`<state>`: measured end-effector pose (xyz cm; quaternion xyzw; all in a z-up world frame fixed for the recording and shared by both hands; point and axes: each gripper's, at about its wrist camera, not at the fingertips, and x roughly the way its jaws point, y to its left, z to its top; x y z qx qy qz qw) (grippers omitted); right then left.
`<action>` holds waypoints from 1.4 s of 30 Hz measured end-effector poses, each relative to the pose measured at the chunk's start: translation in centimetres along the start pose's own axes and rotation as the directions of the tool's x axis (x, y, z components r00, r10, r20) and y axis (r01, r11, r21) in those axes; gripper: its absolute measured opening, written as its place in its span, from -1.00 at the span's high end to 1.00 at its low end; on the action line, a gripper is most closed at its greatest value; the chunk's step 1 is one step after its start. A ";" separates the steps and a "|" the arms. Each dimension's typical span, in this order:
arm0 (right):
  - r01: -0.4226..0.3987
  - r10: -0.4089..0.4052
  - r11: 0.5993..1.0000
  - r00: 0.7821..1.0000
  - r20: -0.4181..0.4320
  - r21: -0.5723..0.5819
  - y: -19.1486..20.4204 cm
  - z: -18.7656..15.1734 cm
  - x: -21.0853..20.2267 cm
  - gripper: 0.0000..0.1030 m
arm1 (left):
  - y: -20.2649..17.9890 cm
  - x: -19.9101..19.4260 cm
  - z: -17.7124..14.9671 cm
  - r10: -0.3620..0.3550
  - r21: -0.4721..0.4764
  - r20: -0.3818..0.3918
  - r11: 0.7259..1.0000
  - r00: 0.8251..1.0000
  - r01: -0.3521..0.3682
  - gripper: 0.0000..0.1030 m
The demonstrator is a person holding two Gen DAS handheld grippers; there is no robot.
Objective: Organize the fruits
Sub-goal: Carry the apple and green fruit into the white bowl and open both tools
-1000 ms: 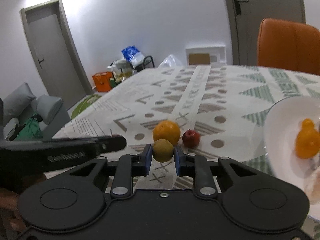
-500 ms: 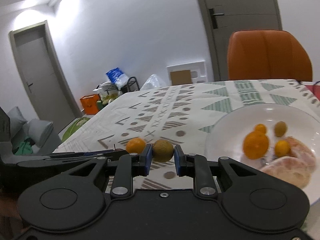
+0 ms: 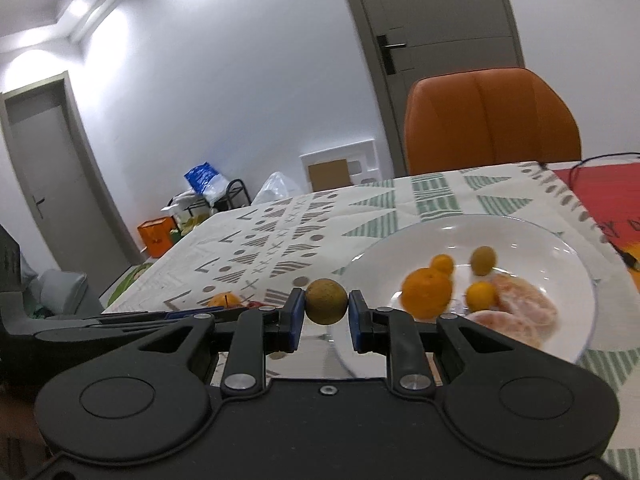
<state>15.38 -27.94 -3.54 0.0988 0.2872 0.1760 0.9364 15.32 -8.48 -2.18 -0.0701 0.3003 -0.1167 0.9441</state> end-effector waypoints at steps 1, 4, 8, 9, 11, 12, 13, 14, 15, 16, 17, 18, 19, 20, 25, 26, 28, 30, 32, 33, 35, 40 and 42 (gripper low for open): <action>0.007 -0.007 1.000 1.000 0.001 0.005 -0.4 0.0 -0.1 0.58 | -0.3 0.1 0.0 -0.002 0.003 -0.001 1.000 1.000 0.002 0.57; 0.022 -0.022 1.000 1.000 0.007 0.020 -1.4 0.0 -0.4 0.58 | -1.3 0.6 0.3 -0.007 0.015 -0.001 1.000 1.000 0.007 0.57; 0.037 -0.038 0.999 0.999 0.014 0.039 -2.7 -0.1 -0.8 0.58 | -2.3 1.1 0.4 -0.014 0.028 -0.005 1.000 1.000 0.014 0.57; 0.040 -0.041 0.998 0.999 0.015 0.042 -2.9 -0.1 -0.9 0.58 | -2.5 1.2 0.4 -0.015 0.031 -0.007 0.999 1.000 0.016 0.57; 0.049 -0.050 0.998 0.999 0.015 0.050 -3.4 -0.2 -0.9 0.57 | -2.9 1.5 0.6 -0.019 0.036 -0.007 0.999 1.000 0.019 0.57; 0.053 -0.054 0.997 0.998 0.016 0.055 -3.7 -0.2 -0.9 0.57 | -3.1 1.6 0.6 -0.020 0.039 -0.007 0.999 1.000 0.020 0.57; 0.057 -0.058 0.997 0.998 0.017 0.059 -4.0 -0.2 -1.0 0.57 | -3.3 1.7 0.7 -0.022 0.041 -0.008 0.999 1.000 0.022 0.57; 0.061 -0.062 0.996 0.998 0.018 0.063 -4.2 -0.2 -1.0 0.57 | -3.4 1.8 0.8 -0.023 0.042 -0.008 0.999 1.000 0.024 0.57; 0.064 -0.065 0.996 0.998 0.019 0.066 -4.5 -0.1 -1.1 0.57 | -3.6 1.9 0.8 -0.025 0.045 -0.009 0.999 1.000 0.025 0.57; 0.067 -0.069 0.995 0.997 0.020 0.068 -4.7 -0.1 -1.1 0.57 | -3.8 2.1 0.9 -0.027 0.048 -0.009 0.998 1.000 0.027 0.57; 0.070 -0.072 0.995 0.997 0.021 0.071 -4.9 -0.1 -1.1 0.57 | -3.9 2.1 1.0 -0.029 0.050 -0.009 0.998 1.000 0.030 0.57; 0.073 -0.074 0.995 0.997 0.021 0.074 -5.1 -0.1 -1.0 0.57 | -4.1 2.3 1.1 -0.032 0.053 -0.011 0.998 0.999 0.032 0.57; 0.076 -0.078 0.994 0.997 0.022 0.076 -5.3 0.0 -1.0 0.57 | -4.3 2.5 1.1 -0.034 0.056 -0.011 0.998 0.999 0.035 0.57; 0.080 -0.082 0.994 0.996 0.022 0.078 -5.4 0.0 -1.0 0.57 | -4.5 2.6 1.2 -0.037 0.058 -0.012 0.998 0.999 0.038 0.57; 0.091 -0.094 0.992 0.995 0.024 0.086 -6.4 0.3 -0.6 0.57 | -5.4 3.6 1.4 -0.047 0.069 -0.024 0.996 0.999 0.048 0.57; 0.093 -0.095 0.992 0.995 0.024 0.087 -6.5 0.3 -0.6 0.57 | -5.5 3.8 1.4 -0.048 0.069 -0.026 0.996 0.998 0.050 0.57; 0.096 -0.099 0.991 0.995 0.023 0.091 -6.8 0.4 -0.4 0.57 | -5.8 4.2 1.4 -0.051 0.070 -0.032 0.996 0.998 0.053 0.57; 0.098 -0.100 0.991 0.995 0.023 0.096 -7.1 0.5 -0.2 0.57 | -6.1 4.6 1.5 -0.054 0.070 -0.037 0.996 0.998 0.057 0.56; 0.098 -0.101 0.990 0.995 0.024 0.099 -7.3 0.7 0.0 0.57 | -6.4 4.9 1.7 -0.061 0.069 -0.040 0.996 0.997 0.064 0.56; 0.099 -0.101 0.990 0.995 0.024 0.100 -7.4 0.8 0.1 0.57 | -6.5 5.1 1.7 -0.064 0.070 -0.043 0.995 0.997 0.067 0.56; 0.099 -0.102 0.990 0.994 0.027 0.100 -7.5 1.0 0.3 0.57 | -6.6 5.3 1.8 -0.060 0.070 -0.039 0.996 0.997 0.062 0.56; 0.111 -0.114 0.989 0.993 0.024 0.101 -8.1 1.4 1.1 0.57 | -6.1 5.5 2.1 -0.029 0.070 -0.036 0.997 0.999 0.032 0.50; 0.116 -0.118 0.988 0.993 0.020 0.104 -8.3 1.6 1.5 0.57 | -5.6 5.5 2.1 -0.020 0.064 -0.039 0.998 0.999 0.022 0.49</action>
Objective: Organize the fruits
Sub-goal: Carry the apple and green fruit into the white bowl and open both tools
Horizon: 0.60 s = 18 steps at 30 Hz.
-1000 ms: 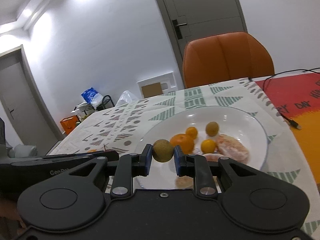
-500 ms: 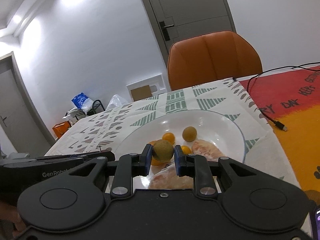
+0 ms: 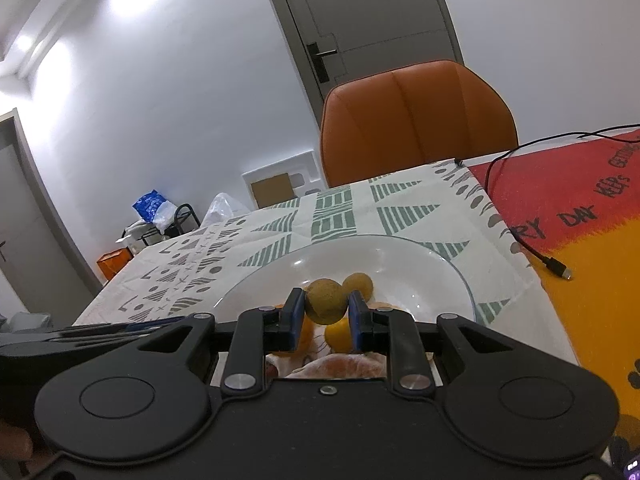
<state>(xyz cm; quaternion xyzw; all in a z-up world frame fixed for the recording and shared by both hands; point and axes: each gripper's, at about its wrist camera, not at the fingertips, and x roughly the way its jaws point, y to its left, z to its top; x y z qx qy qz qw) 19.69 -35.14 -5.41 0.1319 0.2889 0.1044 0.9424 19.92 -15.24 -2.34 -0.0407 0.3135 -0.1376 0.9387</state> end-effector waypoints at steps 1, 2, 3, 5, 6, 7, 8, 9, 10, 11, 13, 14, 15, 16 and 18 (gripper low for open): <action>0.001 -0.001 1.000 1.000 0.000 -0.001 0.0 0.1 0.2 0.57 | 0.3 0.0 0.0 0.005 -0.005 -0.001 1.000 1.000 -0.005 0.49; 0.001 -0.001 1.000 1.000 0.000 -0.002 0.0 0.2 0.4 0.57 | 0.5 0.0 0.1 0.011 -0.008 -0.002 1.000 1.000 -0.011 0.49; 0.002 -0.002 1.000 1.000 0.001 -0.005 0.1 0.3 0.5 0.57 | 0.8 -0.1 0.1 0.018 -0.011 -0.001 1.000 1.000 -0.018 0.49; 0.005 -0.005 1.000 1.000 0.002 -0.009 0.3 0.6 0.9 0.57 | 1.3 -0.2 0.2 0.030 -0.014 0.002 0.999 1.000 -0.030 0.49; 0.006 -0.006 1.000 1.000 0.004 -0.011 0.4 0.7 1.0 0.57 | 1.6 -0.2 0.3 0.038 -0.016 0.001 0.999 0.999 -0.038 0.49; 0.006 -0.006 1.000 1.000 0.008 -0.011 0.5 0.8 1.1 0.55 | 1.9 -0.3 0.3 0.045 -0.020 0.000 0.999 0.999 -0.045 0.49; 0.004 -0.004 1.000 1.000 0.015 -0.010 0.5 0.9 1.2 0.42 | 2.2 -0.4 0.3 0.050 -0.027 0.001 0.998 0.999 -0.050 0.46; 0.006 -0.005 1.000 1.000 0.020 -0.014 0.7 0.9 1.2 0.40 | 2.5 -0.5 0.4 0.055 -0.033 0.002 0.998 0.999 -0.055 0.40; 0.005 -0.004 1.000 1.000 0.019 -0.024 0.9 0.9 1.2 0.39 | 2.8 -0.6 0.4 0.063 -0.040 0.002 0.997 0.998 -0.063 0.36; 0.003 -0.003 1.000 1.000 0.016 -0.031 1.1 0.8 1.2 0.37 | 3.1 -0.7 0.4 0.071 -0.045 0.003 0.996 0.997 -0.071 0.27; 0.004 -0.004 1.000 1.000 0.010 -0.031 1.3 0.7 1.1 0.33 | 3.5 -1.1 0.3 0.085 -0.050 0.007 0.995 0.996 -0.084 0.14; 0.005 -0.005 1.000 1.000 0.005 -0.028 1.3 0.6 1.0 0.27 | 3.7 -1.2 0.3 0.091 -0.050 0.011 0.995 0.996 -0.090 0.03; 0.006 -0.006 1.000 1.000 0.000 -0.027 1.3 0.4 0.9 0.25 | 3.8 -1.5 0.3 0.098 -0.052 0.016 0.994 0.995 -0.097 -0.06; 0.008 -0.009 1.000 1.000 -0.002 -0.025 1.4 0.2 0.7 0.20 | 4.0 -1.7 0.3 0.104 -0.053 0.023 0.993 0.994 -0.103 -0.10; 0.014 -0.014 1.000 1.000 -0.004 -0.022 1.5 -0.2 0.3 0.10 | 4.2 -2.2 0.2 0.116 -0.052 0.036 0.992 0.993 -0.114 -0.27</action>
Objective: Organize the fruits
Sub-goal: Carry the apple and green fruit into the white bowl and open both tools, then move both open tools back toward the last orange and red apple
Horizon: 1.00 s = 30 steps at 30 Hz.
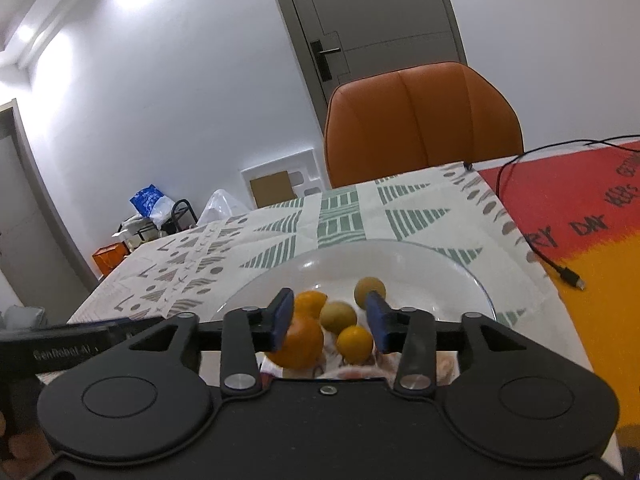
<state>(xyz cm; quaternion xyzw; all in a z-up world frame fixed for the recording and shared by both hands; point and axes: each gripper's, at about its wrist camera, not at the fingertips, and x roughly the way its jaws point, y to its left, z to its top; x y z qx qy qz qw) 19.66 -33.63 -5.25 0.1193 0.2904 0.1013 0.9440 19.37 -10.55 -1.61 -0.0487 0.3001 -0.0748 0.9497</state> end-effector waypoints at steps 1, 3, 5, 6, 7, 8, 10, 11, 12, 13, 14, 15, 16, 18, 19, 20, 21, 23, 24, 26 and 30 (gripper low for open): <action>0.001 -0.001 1.000 1.000 -0.001 -0.001 0.1 -0.1 -0.2 0.07 | 0.2 -0.2 0.0 0.007 0.001 0.005 1.000 1.000 -0.007 -0.31; 0.000 0.000 1.000 1.000 -0.007 -0.007 0.4 -0.4 -0.5 0.04 | 0.6 -0.5 0.0 0.018 -0.002 0.012 1.000 1.000 -0.018 -0.40; -0.004 0.004 1.000 1.000 -0.009 -0.015 0.7 -0.6 -0.9 -0.01 | 1.1 -0.8 -0.1 0.028 -0.009 0.017 1.000 0.999 -0.028 -0.42; -0.006 0.006 1.000 1.000 -0.008 -0.018 0.8 -0.7 -1.1 -0.03 | 1.5 -1.0 -0.1 0.035 -0.015 0.019 0.999 0.999 -0.034 -0.42; -0.009 0.009 1.000 1.000 -0.007 -0.021 1.0 -0.8 -1.2 -0.06 | 1.8 -1.2 -0.2 0.040 -0.019 0.021 0.999 0.999 -0.040 -0.42; -0.012 0.012 1.000 1.000 -0.007 -0.023 1.1 -0.9 -1.3 -0.07 | 2.1 -1.4 -0.2 0.048 -0.024 0.022 0.999 0.999 -0.047 -0.42; -0.018 0.018 0.999 1.000 -0.010 -0.026 1.5 -1.0 -1.5 -0.07 | 2.8 -1.7 -0.3 0.061 -0.032 0.024 0.998 0.998 -0.060 -0.43; -0.021 0.021 0.999 1.000 -0.011 -0.027 1.7 -1.1 -1.5 -0.07 | 3.1 -1.9 -0.3 0.066 -0.034 0.026 0.997 0.998 -0.065 -0.43; -0.025 0.025 0.999 1.000 -0.014 -0.028 1.9 -1.1 -1.5 -0.08 | 3.3 -2.1 -0.4 0.072 -0.036 0.028 0.997 0.997 -0.071 -0.43; -0.031 0.030 0.999 0.999 -0.015 -0.028 2.1 -1.1 -1.6 -0.08 | 3.6 -2.4 -0.4 0.078 -0.039 0.031 0.996 0.996 -0.076 -0.43; -0.037 0.036 0.999 0.999 -0.015 -0.028 2.3 -1.2 -1.7 -0.11 | 3.9 -2.6 -0.4 0.081 -0.042 0.034 0.996 0.996 -0.080 -0.43; -0.043 0.042 0.999 0.999 -0.014 -0.029 2.6 -1.2 -1.7 -0.13 | 4.1 -2.9 -0.4 0.083 -0.045 0.037 0.996 0.996 -0.082 -0.44; -0.047 0.046 0.998 0.999 -0.010 -0.030 2.8 -1.2 -1.8 -0.21 | 4.4 -3.2 -0.5 0.085 -0.049 0.041 0.995 0.996 -0.083 -0.45; -0.057 0.057 0.998 0.998 -0.002 -0.041 3.4 -1.3 -2.0 -0.33 | 4.8 -3.7 -0.6 0.089 -0.056 0.048 0.995 0.995 -0.087 -0.58; -0.061 0.061 0.997 0.998 -0.001 -0.045 3.6 -1.3 -2.0 -0.41 | 5.0 -4.0 -0.6 0.092 -0.058 0.053 0.994 0.994 -0.089 -0.60; -0.065 0.065 0.997 0.998 -0.001 -0.046 3.8 -1.4 -2.0 -0.48 | 5.1 -4.2 -0.7 0.093 -0.058 0.058 0.994 0.994 -0.090 -0.63; -0.069 0.069 0.997 0.998 0.000 -0.046 4.1 -1.4 -2.1 -0.51 | 5.3 -4.5 -0.8 0.094 -0.058 0.062 0.994 0.994 -0.090 -0.65; -0.078 0.078 0.996 0.997 -0.002 -0.047 4.5 -1.5 -2.1 -0.60 | 5.7 -4.9 -0.8 0.098 -0.060 0.064 0.994 0.993 -0.094 -0.66; -0.082 0.082 0.995 0.997 -0.003 -0.048 4.7 -1.6 -2.1 -0.62 | 5.9 -5.1 -0.9 0.102 -0.063 0.065 0.993 0.993 -0.098 -0.67; -0.090 0.090 0.995 0.996 -0.003 -0.052 5.1 -1.8 -2.1 -0.79 | 6.3 -5.5 -1.0 0.110 -0.070 0.068 0.992 0.992 -0.105 -0.68; -0.104 0.105 0.993 0.995 0.003 -0.055 5.8 -1.9 -2.3 -0.93 | 7.4 -6.2 -1.2 0.128 -0.088 0.073 0.989 0.989 -0.121 -0.71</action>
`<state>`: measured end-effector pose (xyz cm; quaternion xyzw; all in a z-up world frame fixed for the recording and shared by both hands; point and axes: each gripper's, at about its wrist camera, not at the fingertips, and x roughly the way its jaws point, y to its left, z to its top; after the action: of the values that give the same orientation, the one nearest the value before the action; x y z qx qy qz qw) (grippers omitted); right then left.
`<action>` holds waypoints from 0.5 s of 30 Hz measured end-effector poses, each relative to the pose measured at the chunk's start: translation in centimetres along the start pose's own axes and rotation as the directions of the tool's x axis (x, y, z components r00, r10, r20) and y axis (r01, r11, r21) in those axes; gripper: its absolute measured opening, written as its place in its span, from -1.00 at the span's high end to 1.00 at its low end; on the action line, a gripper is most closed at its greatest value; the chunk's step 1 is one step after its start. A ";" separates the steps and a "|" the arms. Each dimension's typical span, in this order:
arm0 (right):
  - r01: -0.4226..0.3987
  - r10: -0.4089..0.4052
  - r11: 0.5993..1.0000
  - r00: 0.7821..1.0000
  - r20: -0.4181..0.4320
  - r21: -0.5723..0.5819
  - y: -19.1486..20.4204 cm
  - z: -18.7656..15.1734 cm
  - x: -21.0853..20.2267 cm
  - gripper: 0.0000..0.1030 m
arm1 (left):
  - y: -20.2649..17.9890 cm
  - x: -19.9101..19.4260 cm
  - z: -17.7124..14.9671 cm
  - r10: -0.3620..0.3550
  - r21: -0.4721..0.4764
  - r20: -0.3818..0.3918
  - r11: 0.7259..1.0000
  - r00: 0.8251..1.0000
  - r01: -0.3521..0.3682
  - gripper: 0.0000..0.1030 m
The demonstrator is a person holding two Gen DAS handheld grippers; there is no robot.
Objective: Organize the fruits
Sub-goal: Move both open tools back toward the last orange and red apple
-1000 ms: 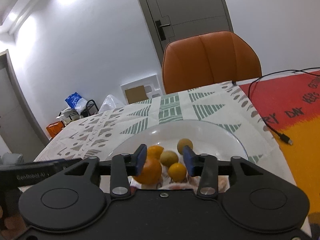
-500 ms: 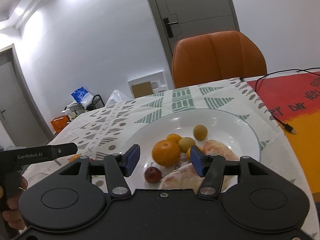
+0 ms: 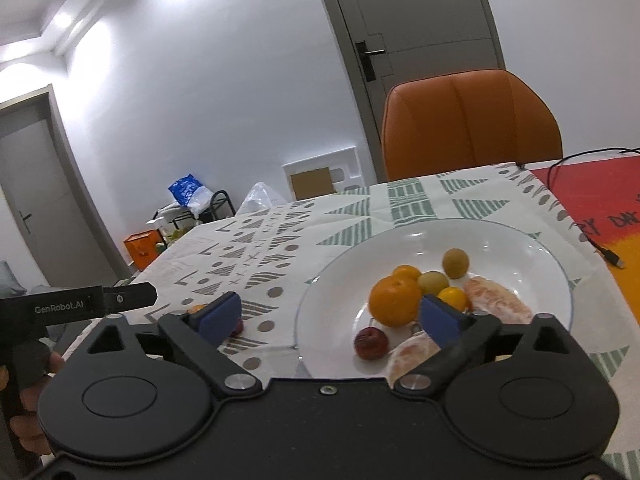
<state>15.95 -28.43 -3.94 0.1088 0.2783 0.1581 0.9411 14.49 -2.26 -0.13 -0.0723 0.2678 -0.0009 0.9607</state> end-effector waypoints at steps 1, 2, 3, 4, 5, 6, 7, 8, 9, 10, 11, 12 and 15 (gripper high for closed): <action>-0.001 0.001 1.000 1.000 0.001 0.000 0.2 0.0 0.0 -0.97 | 0.3 -0.1 0.0 0.006 -0.005 0.000 1.000 1.000 -0.006 -0.71; -0.003 0.003 1.000 1.000 0.002 -0.002 0.3 -0.1 0.0 -1.00 | 0.5 -0.2 0.0 0.011 -0.007 0.000 1.000 1.000 -0.011 -0.71; -0.006 0.006 1.000 1.000 0.001 -0.003 0.5 -0.2 0.0 -1.00 | 0.8 -0.4 -0.1 0.014 -0.007 0.002 1.000 1.000 -0.014 -0.72; -0.009 0.009 1.000 1.000 -0.003 -0.005 0.7 -0.2 0.0 -1.00 | 1.0 -0.5 -0.2 0.016 -0.007 0.004 1.000 1.000 -0.016 -0.72; -0.010 0.010 1.000 1.000 -0.007 -0.005 0.8 -0.3 0.1 -1.00 | 1.2 -0.6 -0.2 0.019 -0.008 0.005 1.000 1.000 -0.019 -0.73; -0.011 0.011 1.000 1.000 -0.011 -0.004 0.9 -0.3 0.2 -1.00 | 1.4 -0.7 -0.3 0.022 -0.009 0.004 1.000 1.000 -0.022 -0.73; -0.012 0.012 1.000 1.000 -0.015 -0.004 1.0 -0.4 0.3 -1.00 | 1.6 -0.7 -0.4 0.021 -0.011 0.003 1.000 1.000 -0.021 -0.73; -0.014 0.014 1.000 1.000 -0.019 -0.003 1.2 -0.4 0.3 -1.00 | 1.8 -0.8 -0.4 0.023 -0.012 0.002 1.000 1.000 -0.023 -0.73; -0.017 0.017 1.000 1.000 -0.019 -0.002 1.3 -0.4 0.3 -1.00 | 2.0 -0.9 -0.5 0.024 -0.012 0.002 1.000 1.000 -0.024 -0.73; -0.021 0.021 1.000 1.000 -0.019 -0.004 1.4 -0.4 0.4 -1.00 | 2.2 -1.0 -0.6 0.024 -0.013 0.003 1.000 1.000 -0.024 -0.73; -0.023 0.023 1.000 1.000 -0.019 -0.008 1.6 -0.5 0.4 -1.00 | 2.3 -1.0 -0.7 0.025 -0.015 0.003 1.000 1.000 -0.025 -0.73; -0.025 0.025 1.000 1.000 -0.019 -0.013 1.7 -0.5 0.4 -1.00 | 2.5 -1.0 -0.7 0.026 -0.017 0.003 1.000 1.000 -0.026 -0.73; -0.040 0.039 0.999 0.999 -0.023 -0.025 2.3 -0.6 0.5 -1.00 | 2.8 -1.2 -0.9 0.024 -0.021 0.001 0.999 1.000 -0.024 -0.73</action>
<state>15.51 -26.09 -4.02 0.1007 0.2845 0.1813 0.9360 12.91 0.47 -0.73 -0.0793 0.2682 0.0133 0.9600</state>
